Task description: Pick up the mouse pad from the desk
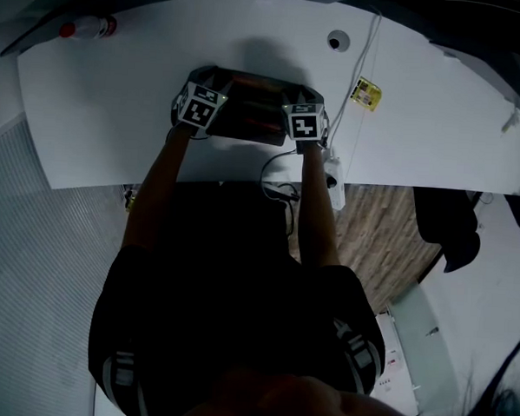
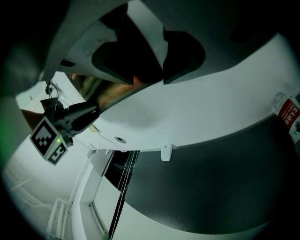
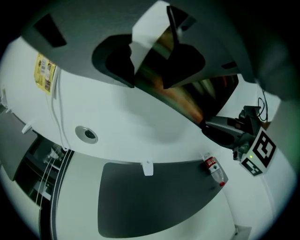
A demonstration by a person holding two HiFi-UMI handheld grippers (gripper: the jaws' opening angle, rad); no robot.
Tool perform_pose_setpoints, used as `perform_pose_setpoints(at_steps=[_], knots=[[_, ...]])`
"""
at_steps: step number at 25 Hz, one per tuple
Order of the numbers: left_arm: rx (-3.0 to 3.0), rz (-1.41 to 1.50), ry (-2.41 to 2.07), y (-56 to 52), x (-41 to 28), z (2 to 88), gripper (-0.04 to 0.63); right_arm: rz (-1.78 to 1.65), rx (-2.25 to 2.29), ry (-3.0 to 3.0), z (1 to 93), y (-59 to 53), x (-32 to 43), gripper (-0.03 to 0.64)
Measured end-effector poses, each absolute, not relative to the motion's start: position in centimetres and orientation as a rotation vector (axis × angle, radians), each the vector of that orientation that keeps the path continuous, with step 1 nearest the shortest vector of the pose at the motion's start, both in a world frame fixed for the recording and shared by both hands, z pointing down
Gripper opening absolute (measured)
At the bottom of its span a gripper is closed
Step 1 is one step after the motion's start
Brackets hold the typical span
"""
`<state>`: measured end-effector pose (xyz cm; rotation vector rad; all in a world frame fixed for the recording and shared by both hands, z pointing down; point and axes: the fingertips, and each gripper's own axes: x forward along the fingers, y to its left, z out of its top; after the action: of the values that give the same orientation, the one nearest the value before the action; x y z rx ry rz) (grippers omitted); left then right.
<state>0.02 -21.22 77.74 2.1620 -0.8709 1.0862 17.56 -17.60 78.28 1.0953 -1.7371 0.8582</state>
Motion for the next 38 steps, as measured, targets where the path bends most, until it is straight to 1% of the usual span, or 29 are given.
perform_pose_setpoints(at_steps=[2,7,10,16,20,28,30,34,38], knots=[[2.175,1.105,-0.881,-21.3,0.1,77.8,0.190,0.858,1.083,-1.730,78.3,-17.5,17.4,0.182],[2.165,1.159,-0.884,-21.0,0.3,77.7,0.189,0.826,1.085,-1.727,78.3,-17.4,17.1,0.144],[2.157,1.164,-0.881,-20.9,0.3,77.7,0.181,0.830,1.097,-1.723,78.3,-17.3,17.0,0.140],[2.152,1.181,-0.899,-20.5,0.7,77.7,0.137,0.832,1.103,-1.730,78.3,-17.3,17.0,0.133],[2.144,1.144,-0.898,-20.3,0.8,77.8,0.104,0.834,1.104,-1.730,78.4,-17.3,16.9,0.130],[2.112,1.044,-0.886,-20.1,0.7,77.7,0.077,0.818,1.141,-1.742,78.2,-17.2,16.7,0.102],[2.103,1.022,-0.879,-19.9,0.9,77.5,0.051,0.819,1.142,-1.744,78.1,-17.0,16.6,0.090],[2.113,1.013,-0.892,-19.8,1.0,77.1,0.043,0.801,1.134,-1.750,78.1,-16.8,16.1,0.048],[2.099,0.995,-0.891,-19.6,0.9,77.0,0.041,0.789,1.117,-1.740,78.3,-16.7,16.1,0.044]])
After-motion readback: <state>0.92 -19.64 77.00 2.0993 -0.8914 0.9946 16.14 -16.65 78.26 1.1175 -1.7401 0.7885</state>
